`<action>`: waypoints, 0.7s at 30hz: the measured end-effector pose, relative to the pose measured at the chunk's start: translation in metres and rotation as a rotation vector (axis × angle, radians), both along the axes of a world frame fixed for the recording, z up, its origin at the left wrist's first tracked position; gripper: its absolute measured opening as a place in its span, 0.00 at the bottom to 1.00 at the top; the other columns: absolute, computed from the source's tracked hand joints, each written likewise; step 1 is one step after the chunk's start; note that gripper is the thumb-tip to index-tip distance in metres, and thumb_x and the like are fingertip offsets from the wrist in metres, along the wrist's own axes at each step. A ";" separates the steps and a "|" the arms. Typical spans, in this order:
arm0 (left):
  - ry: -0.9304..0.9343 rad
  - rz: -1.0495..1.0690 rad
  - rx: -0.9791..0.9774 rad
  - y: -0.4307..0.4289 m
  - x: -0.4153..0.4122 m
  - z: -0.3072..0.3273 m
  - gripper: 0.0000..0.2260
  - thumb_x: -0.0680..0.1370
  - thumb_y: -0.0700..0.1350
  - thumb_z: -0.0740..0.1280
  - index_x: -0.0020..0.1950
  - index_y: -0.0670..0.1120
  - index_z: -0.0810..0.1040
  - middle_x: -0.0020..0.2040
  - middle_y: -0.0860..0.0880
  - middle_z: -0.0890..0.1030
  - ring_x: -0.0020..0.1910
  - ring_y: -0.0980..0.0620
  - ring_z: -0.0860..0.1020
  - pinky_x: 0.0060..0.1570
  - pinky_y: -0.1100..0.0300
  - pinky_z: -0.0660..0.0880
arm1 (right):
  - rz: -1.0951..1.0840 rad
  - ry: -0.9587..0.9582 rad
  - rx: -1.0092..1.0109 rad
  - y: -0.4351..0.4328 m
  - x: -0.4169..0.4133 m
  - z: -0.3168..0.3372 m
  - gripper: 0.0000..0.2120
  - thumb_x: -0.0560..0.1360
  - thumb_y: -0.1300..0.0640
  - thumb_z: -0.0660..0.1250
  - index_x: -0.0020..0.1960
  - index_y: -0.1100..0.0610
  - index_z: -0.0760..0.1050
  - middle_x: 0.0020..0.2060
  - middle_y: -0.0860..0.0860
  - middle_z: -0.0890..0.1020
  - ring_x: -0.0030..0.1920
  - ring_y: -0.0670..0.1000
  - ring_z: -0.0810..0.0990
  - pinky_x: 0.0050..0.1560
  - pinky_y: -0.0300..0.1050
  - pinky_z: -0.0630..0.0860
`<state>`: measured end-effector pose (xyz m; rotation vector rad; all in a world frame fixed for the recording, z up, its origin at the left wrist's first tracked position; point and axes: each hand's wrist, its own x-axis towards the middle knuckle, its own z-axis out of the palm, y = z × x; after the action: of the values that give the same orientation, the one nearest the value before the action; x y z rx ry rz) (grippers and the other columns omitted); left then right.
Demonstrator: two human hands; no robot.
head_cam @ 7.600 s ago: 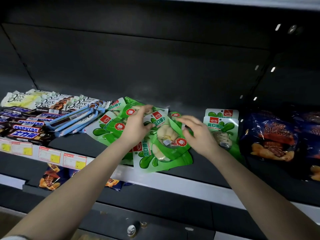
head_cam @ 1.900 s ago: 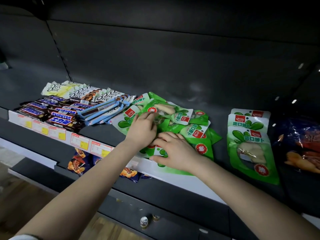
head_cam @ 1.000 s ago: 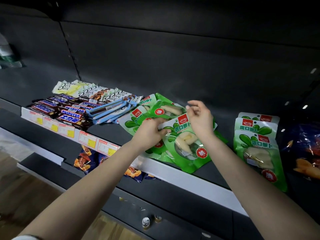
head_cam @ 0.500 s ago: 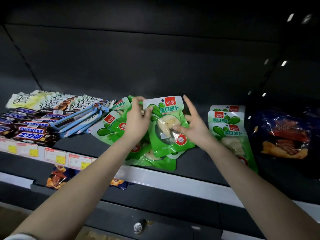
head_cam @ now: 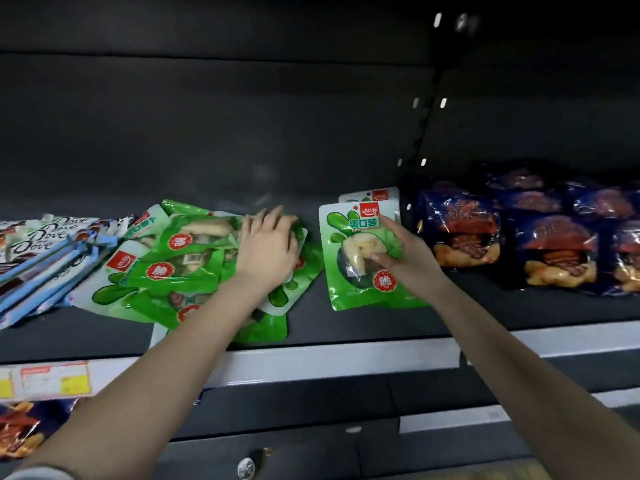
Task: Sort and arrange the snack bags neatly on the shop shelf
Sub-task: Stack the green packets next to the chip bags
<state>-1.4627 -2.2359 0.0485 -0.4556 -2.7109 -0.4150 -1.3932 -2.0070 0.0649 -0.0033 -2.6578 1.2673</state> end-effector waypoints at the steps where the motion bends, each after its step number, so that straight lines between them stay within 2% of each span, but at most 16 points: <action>1: -0.033 0.019 -0.076 0.000 -0.002 -0.006 0.20 0.80 0.48 0.56 0.71 0.49 0.67 0.74 0.46 0.64 0.73 0.44 0.60 0.72 0.48 0.51 | -0.016 -0.021 0.019 0.004 0.005 -0.002 0.32 0.73 0.57 0.69 0.74 0.49 0.60 0.66 0.50 0.73 0.65 0.49 0.70 0.59 0.37 0.65; 4: -0.092 0.048 -0.147 0.000 -0.003 -0.020 0.22 0.80 0.51 0.54 0.73 0.49 0.65 0.75 0.47 0.62 0.74 0.46 0.57 0.71 0.47 0.52 | -0.051 -0.083 0.105 0.017 0.017 -0.011 0.33 0.75 0.59 0.68 0.75 0.49 0.58 0.65 0.50 0.74 0.60 0.50 0.75 0.53 0.32 0.67; 6: -0.091 0.057 -0.159 0.001 -0.004 -0.021 0.22 0.80 0.51 0.53 0.73 0.49 0.65 0.75 0.47 0.63 0.74 0.46 0.57 0.71 0.47 0.53 | -0.070 -0.104 0.169 0.022 0.024 -0.018 0.33 0.76 0.60 0.66 0.76 0.50 0.55 0.63 0.51 0.76 0.53 0.52 0.78 0.42 0.26 0.68; 7: -0.095 0.061 -0.168 0.001 -0.004 -0.020 0.22 0.80 0.51 0.53 0.73 0.49 0.65 0.75 0.47 0.63 0.74 0.46 0.58 0.71 0.47 0.54 | -0.076 -0.105 0.201 0.024 0.026 -0.020 0.33 0.77 0.61 0.65 0.76 0.51 0.54 0.62 0.53 0.76 0.51 0.53 0.78 0.40 0.27 0.69; 9: -0.114 0.066 -0.194 0.004 -0.004 -0.019 0.22 0.80 0.52 0.53 0.73 0.51 0.64 0.75 0.47 0.61 0.74 0.46 0.57 0.72 0.46 0.53 | -0.075 -0.098 0.270 0.025 0.028 -0.025 0.32 0.77 0.61 0.63 0.76 0.51 0.53 0.64 0.56 0.72 0.60 0.56 0.71 0.58 0.38 0.68; 10: -0.132 0.067 -0.212 0.005 -0.004 -0.018 0.22 0.80 0.52 0.52 0.73 0.52 0.64 0.76 0.47 0.60 0.75 0.45 0.56 0.72 0.46 0.53 | -0.076 -0.098 0.298 0.024 0.027 -0.028 0.32 0.76 0.62 0.63 0.76 0.51 0.54 0.65 0.57 0.69 0.65 0.58 0.65 0.64 0.44 0.63; 11: -0.154 0.071 -0.230 0.007 -0.004 -0.017 0.21 0.80 0.53 0.52 0.73 0.53 0.63 0.76 0.47 0.59 0.75 0.44 0.55 0.72 0.45 0.52 | -0.080 -0.100 0.305 0.021 0.027 -0.031 0.32 0.76 0.63 0.63 0.76 0.51 0.55 0.66 0.57 0.66 0.67 0.58 0.61 0.67 0.46 0.59; 15: -0.214 0.100 -0.285 0.016 -0.004 -0.015 0.21 0.80 0.54 0.50 0.73 0.54 0.63 0.77 0.45 0.55 0.75 0.42 0.51 0.72 0.43 0.48 | -0.098 -0.084 0.287 0.016 0.027 -0.038 0.30 0.75 0.64 0.61 0.75 0.50 0.59 0.75 0.53 0.46 0.74 0.58 0.45 0.73 0.49 0.51; 17: -0.225 0.112 -0.311 0.016 -0.003 -0.016 0.21 0.80 0.55 0.48 0.73 0.54 0.62 0.78 0.45 0.52 0.76 0.41 0.50 0.72 0.43 0.47 | -0.091 -0.019 0.347 0.015 0.028 -0.038 0.28 0.75 0.61 0.62 0.74 0.52 0.62 0.76 0.49 0.39 0.75 0.56 0.40 0.73 0.51 0.48; 19: -0.240 0.121 -0.334 0.016 -0.004 -0.016 0.22 0.80 0.55 0.47 0.74 0.55 0.61 0.78 0.46 0.51 0.76 0.42 0.48 0.73 0.43 0.46 | -0.080 0.058 0.495 0.013 0.030 -0.038 0.26 0.76 0.59 0.61 0.73 0.57 0.64 0.76 0.51 0.40 0.76 0.55 0.39 0.75 0.55 0.47; 21: -0.248 0.125 -0.346 0.016 -0.004 -0.016 0.22 0.80 0.55 0.46 0.74 0.56 0.59 0.78 0.46 0.50 0.76 0.42 0.48 0.73 0.43 0.46 | -0.070 0.160 0.639 0.011 0.032 -0.037 0.26 0.75 0.58 0.59 0.72 0.60 0.63 0.77 0.54 0.45 0.76 0.56 0.42 0.74 0.60 0.48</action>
<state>-1.4664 -2.2195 0.0328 -0.3394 -3.0448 0.0382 -1.3615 -1.9962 0.0278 0.0920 -2.7596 0.3397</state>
